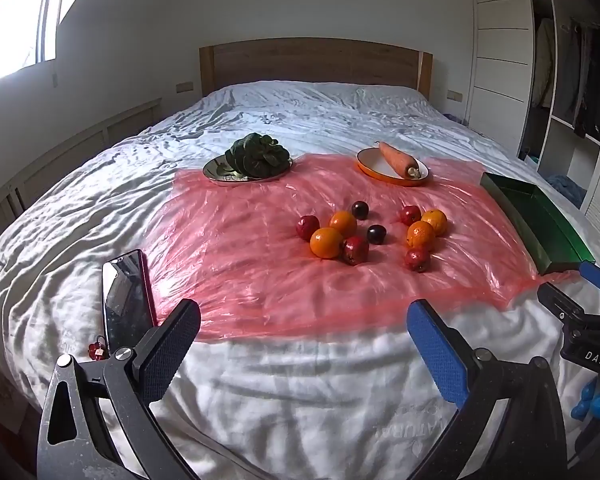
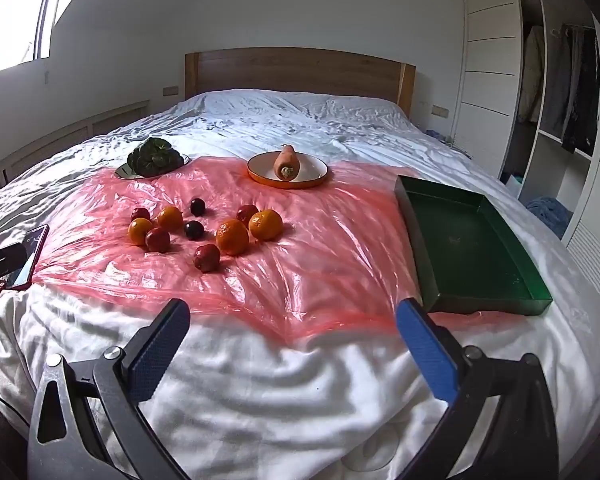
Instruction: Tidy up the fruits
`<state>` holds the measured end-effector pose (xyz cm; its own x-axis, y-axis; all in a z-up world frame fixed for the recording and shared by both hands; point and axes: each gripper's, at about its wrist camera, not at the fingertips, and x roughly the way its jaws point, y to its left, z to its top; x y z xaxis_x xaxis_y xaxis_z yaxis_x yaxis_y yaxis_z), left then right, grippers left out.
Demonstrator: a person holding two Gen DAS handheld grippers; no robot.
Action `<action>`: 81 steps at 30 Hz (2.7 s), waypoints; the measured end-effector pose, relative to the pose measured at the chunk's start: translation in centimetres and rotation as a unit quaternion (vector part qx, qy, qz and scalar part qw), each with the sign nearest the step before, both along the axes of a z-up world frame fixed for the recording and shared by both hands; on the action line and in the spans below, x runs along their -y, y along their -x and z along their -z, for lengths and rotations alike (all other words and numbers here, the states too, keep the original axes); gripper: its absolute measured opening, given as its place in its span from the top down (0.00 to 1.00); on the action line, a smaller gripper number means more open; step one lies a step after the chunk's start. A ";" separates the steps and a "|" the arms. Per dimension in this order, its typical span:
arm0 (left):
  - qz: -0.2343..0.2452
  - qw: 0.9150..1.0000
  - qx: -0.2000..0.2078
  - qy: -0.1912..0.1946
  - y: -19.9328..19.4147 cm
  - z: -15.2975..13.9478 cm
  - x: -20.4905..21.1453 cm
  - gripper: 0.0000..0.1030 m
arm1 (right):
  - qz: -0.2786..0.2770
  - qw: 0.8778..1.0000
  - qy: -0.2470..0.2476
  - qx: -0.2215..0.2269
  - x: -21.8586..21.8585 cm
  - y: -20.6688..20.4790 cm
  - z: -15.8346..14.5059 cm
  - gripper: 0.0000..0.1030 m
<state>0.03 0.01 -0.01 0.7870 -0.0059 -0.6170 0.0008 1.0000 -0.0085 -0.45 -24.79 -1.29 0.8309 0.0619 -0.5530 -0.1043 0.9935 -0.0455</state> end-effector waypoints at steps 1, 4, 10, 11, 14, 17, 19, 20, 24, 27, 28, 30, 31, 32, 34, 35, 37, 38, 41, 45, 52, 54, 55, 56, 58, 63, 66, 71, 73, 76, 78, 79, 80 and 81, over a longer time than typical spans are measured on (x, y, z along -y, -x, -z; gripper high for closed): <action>0.000 1.000 0.002 0.003 0.0 0.0 0.0 0.01 | 0.007 1.000 0.017 0.006 -0.2 0.1 0.0 0.00; 0.001 1.000 0.000 0.004 0.0 0.0 0.0 0.01 | 0.004 1.000 0.016 0.008 -0.3 0.4 0.0 0.00; 0.003 1.000 -0.001 0.003 -0.3 0.0 -0.2 0.01 | 0.005 1.000 0.011 0.001 0.0 0.2 -0.1 0.00; 0.001 1.000 0.001 0.005 -0.1 0.0 0.0 0.01 | 0.005 1.000 0.009 0.001 0.0 0.3 -0.2 0.00; 0.001 1.000 0.003 0.008 -0.2 0.0 0.1 0.01 | 0.004 1.000 0.007 0.000 0.0 0.6 -0.4 0.00; -0.001 1.000 0.004 0.011 -0.4 0.1 -0.1 0.01 | 0.003 1.000 0.001 -0.003 0.0 0.2 0.1 0.00; -0.002 1.000 0.003 0.014 -0.1 0.3 -0.3 0.01 | 0.001 1.000 0.001 -0.006 0.0 0.1 0.2 0.00; -0.006 1.000 0.001 0.020 -0.3 0.4 -0.5 0.01 | 0.000 1.000 0.001 -0.006 0.0 0.0 0.3 0.00; -0.015 1.000 -0.001 0.024 -0.6 0.6 -0.6 0.01 | 0.000 1.000 -0.002 -0.005 -0.1 0.0 0.3 0.00; -0.014 1.000 -0.002 0.025 -0.8 0.8 -0.7 0.01 | 0.005 1.000 -0.008 -0.006 0.1 -0.2 0.3 0.00; -0.011 1.000 -0.004 0.027 -0.9 0.8 -0.6 0.01 | 0.009 1.000 -0.010 -0.008 0.3 -0.3 0.4 0.00; -0.007 1.000 -0.001 0.026 -0.9 0.7 -0.5 0.01 | 0.017 1.000 -0.009 -0.009 0.4 -0.4 0.3 0.00; -0.005 1.000 0.002 0.024 -0.9 0.5 -0.4 0.01 | 0.019 1.000 -0.007 -0.008 0.4 -0.4 0.3 0.00; -0.003 1.000 0.003 0.020 -0.9 0.5 -0.2 0.01 | 0.020 1.000 -0.003 -0.008 0.3 -0.4 0.3 0.00; 0.000 1.000 0.009 0.010 -0.8 0.2 0.0 0.01 | 0.025 1.000 -0.003 -0.009 0.3 -0.5 0.3 0.00; 0.000 1.000 0.012 0.006 -0.8 0.1 0.1 0.01 | 0.028 1.000 -0.004 -0.011 0.4 -0.6 0.3 0.00; -0.002 1.000 0.018 0.001 -0.8 -0.2 0.3 0.01 | 0.030 0.999 -0.008 -0.017 0.7 -0.7 0.3 0.00; -0.003 1.000 0.020 0.001 -0.8 -0.3 0.3 0.01 | 0.033 0.999 -0.008 -0.018 0.8 -0.8 0.3 0.00; 0.001 1.000 0.019 -0.001 -1.1 -0.6 0.4 0.01 | 0.034 0.999 -0.008 -0.017 1.0 -0.9 0.1 0.00; 0.002 1.000 0.013 -0.002 -1.5 -0.7 0.6 0.01 | 0.028 1.000 0.012 -0.009 0.7 -1.0 0.0 0.00; -0.001 1.000 -0.008 -0.006 -2.5 -0.2 0.7 0.01 | 0.020 1.000 0.011 -0.008 0.8 -1.3 0.1 0.00; -0.003 1.000 -0.010 -0.010 -2.7 -0.1 0.8 0.01 | 0.020 1.000 0.006 -0.012 1.0 -1.5 0.2 0.00; -0.002 1.000 -0.010 -0.011 -2.8 0.0 0.8 0.01 | 0.019 1.000 0.004 -0.014 1.1 -1.6 0.3 0.00; -0.002 1.000 -0.011 -0.012 -2.9 0.0 0.9 0.01 | 0.019 1.000 0.003 -0.014 1.1 -1.7 0.4 0.00; -0.002 1.000 -0.013 -0.012 -3.1 0.1 0.9 0.01 | 0.017 1.000 0.001 -0.014 1.2 -1.8 0.5 0.00; 0.000 1.000 -0.021 -0.013 -3.6 0.6 1.2 0.01 | 0.014 1.000 0.000 -0.018 1.1 -2.1 0.8 0.00; 0.004 1.000 -0.024 -0.014 -3.8 0.9 1.4 0.01 | 0.009 1.000 0.001 -0.018 1.1 -2.2 0.9 0.00; 0.002 0.999 -0.030 -0.010 -4.5 1.1 1.6 0.01 | 0.001 1.000 0.002 -0.019 1.1 -2.5 1.0 0.00; 0.001 0.999 -0.032 -0.011 -4.7 1.2 1.7 0.01 | -0.003 1.000 0.002 -0.021 1.1 -2.6 1.1 0.00; 0.002 0.999 -0.036 -0.012 -5.1 1.4 1.8 0.01 | -0.006 1.000 -0.002 -0.023 1.1 -2.9 1.1 0.00; 0.004 0.999 -0.039 -0.014 -5.4 1.6 2.0 0.01 | -0.010 1.000 -0.006 -0.023 1.2 -3.0 1.1 0.00; 0.004 0.999 -0.041 -0.014 -5.6 1.6 2.0 0.01 | -0.013 1.000 -0.008 -0.023 1.2 -3.2 1.0 0.00; 0.005 0.999 -0.043 -0.013 -5.8 1.7 2.0 0.01 | -0.017 1.000 -0.009 -0.023 1.1 -3.3 1.0 0.00; 0.004 0.999 -0.045 -0.013 -6.0 1.7 2.0 0.01 | -0.021 0.999 -0.008 -0.023 1.0 -3.5 1.0 0.00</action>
